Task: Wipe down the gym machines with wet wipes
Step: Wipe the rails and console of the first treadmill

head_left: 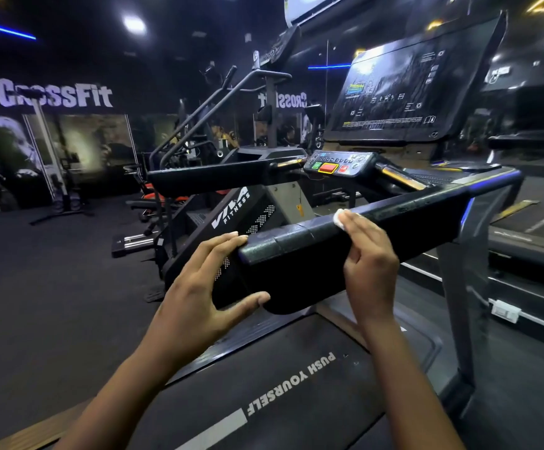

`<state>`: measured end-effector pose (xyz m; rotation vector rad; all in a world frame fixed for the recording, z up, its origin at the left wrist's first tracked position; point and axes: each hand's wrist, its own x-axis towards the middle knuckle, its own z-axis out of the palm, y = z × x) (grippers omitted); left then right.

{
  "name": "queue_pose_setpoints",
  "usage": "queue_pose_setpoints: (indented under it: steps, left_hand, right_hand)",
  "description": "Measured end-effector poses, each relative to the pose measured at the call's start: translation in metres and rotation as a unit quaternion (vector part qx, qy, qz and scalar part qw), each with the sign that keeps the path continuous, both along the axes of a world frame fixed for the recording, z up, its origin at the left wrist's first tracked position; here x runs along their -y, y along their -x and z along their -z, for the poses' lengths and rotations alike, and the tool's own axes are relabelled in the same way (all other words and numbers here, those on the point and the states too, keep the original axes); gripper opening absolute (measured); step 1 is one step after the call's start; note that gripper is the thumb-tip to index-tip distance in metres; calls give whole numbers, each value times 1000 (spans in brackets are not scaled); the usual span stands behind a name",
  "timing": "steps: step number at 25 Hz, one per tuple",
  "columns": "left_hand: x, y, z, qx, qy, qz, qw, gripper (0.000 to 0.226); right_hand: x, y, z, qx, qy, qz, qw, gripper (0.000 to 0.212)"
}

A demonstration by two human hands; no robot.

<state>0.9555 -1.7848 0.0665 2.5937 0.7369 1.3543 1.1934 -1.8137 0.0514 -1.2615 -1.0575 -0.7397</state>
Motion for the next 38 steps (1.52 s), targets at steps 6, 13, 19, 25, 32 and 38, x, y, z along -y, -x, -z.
queue_pose_setpoints:
  steps: [6, 13, 19, 25, 32, 38]
  left_hand:
    - [-7, -19, -41, -34, 52, 36, 997, 57]
    - [-21, -55, -52, -166, 57, -33, 984, 87]
    - [-19, -58, -48, -195, 23, -86, 977, 90]
    - [-19, -59, -48, -185, 13, -88, 979, 89]
    - [-21, -58, -47, -197, 1, -83, 977, 89]
    - [-19, -56, -47, -203, -12, -88, 975, 90]
  right_hand:
    - [20, 119, 42, 19, -60, -120, 991, 35]
    - [-7, 91, 72, -7, -75, -73, 995, 42]
    - [-19, 50, 69, -208, -136, -3, 969, 39]
    - [-8, 126, 72, -32, -141, -102, 984, 27]
    - [-23, 36, 87, -178, -136, 27, 974, 41]
    - [-6, 87, 61, -128, -156, -51, 978, 36]
